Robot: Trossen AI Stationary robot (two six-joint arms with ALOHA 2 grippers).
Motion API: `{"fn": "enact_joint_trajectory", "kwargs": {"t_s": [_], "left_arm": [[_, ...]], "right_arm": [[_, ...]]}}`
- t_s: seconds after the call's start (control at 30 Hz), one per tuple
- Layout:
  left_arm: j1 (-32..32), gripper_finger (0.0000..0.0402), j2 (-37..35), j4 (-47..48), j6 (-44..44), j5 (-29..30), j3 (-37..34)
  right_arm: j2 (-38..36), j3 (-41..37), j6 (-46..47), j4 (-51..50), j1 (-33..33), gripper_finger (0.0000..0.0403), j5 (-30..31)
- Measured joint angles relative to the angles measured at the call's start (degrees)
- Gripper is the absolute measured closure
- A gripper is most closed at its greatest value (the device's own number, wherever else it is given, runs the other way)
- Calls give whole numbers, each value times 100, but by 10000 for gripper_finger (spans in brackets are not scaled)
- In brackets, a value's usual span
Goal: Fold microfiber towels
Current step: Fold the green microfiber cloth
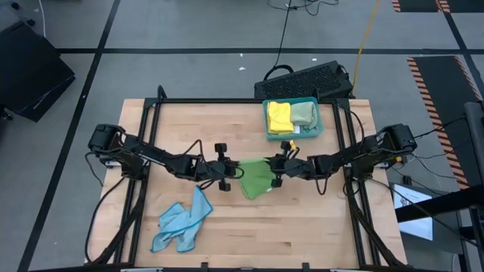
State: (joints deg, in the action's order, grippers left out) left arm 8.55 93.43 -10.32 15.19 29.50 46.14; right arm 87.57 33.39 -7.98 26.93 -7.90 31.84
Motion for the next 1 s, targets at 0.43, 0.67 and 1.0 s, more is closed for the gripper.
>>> {"fn": "enact_joint_trajectory", "kwargs": {"t_s": [0.43,0.67,1.0], "left_arm": [[-1573,396,68,-1043,455,-1914,-1],[-994,395,113,-623,177,-2197,-1],[-375,396,317,-549,-236,-1917,5]], "right_arm": [[0,-18,893,308,-106,397,1075],[0,-18,857,83,-33,397,717],[0,-20,1403,-456,-205,397,242]]}}
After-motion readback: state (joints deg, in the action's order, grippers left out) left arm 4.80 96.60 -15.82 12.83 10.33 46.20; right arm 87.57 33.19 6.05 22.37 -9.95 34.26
